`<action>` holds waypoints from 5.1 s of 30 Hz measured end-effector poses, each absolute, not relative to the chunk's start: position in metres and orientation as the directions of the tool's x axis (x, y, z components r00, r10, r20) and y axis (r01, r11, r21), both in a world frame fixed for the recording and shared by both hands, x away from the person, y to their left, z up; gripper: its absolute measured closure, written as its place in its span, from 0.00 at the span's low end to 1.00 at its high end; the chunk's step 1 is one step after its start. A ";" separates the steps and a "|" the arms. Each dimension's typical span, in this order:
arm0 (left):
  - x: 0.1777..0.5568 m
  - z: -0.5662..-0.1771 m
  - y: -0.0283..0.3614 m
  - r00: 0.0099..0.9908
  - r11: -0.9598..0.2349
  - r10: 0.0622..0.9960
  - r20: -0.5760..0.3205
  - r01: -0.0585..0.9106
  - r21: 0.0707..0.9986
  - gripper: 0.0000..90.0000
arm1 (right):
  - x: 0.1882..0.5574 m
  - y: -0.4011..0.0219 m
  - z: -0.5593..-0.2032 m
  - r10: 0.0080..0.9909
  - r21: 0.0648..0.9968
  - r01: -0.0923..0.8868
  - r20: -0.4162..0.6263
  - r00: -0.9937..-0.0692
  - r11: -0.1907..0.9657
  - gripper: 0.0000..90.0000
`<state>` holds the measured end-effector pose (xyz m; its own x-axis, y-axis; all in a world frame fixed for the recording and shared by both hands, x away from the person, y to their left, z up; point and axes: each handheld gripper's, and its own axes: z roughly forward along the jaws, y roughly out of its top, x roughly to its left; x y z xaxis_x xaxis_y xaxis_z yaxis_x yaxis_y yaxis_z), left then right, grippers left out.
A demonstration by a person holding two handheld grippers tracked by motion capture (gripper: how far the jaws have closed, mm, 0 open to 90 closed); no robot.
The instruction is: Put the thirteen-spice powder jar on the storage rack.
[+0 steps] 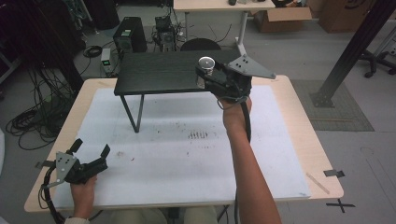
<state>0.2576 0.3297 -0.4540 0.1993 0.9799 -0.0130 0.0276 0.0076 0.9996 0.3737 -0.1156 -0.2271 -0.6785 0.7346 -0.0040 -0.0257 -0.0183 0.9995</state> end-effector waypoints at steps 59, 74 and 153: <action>0.258 -0.454 0.329 0.201 0.008 0.980 -0.014 0.030 1.000 0.01 | 0.472 -0.076 -0.237 0.774 0.970 0.237 0.111 -0.623 0.051 0.53; 0.258 -0.454 0.329 0.201 0.008 0.980 -0.013 0.028 1.000 0.01 | 0.463 -0.086 -0.231 0.763 0.972 0.233 0.156 -0.627 -0.006 0.35; 0.257 -0.454 0.330 0.208 0.004 0.978 -0.010 0.027 1.000 0.01 | 0.287 -0.218 -0.322 0.867 0.997 0.046 0.080 -0.492 -0.066 0.00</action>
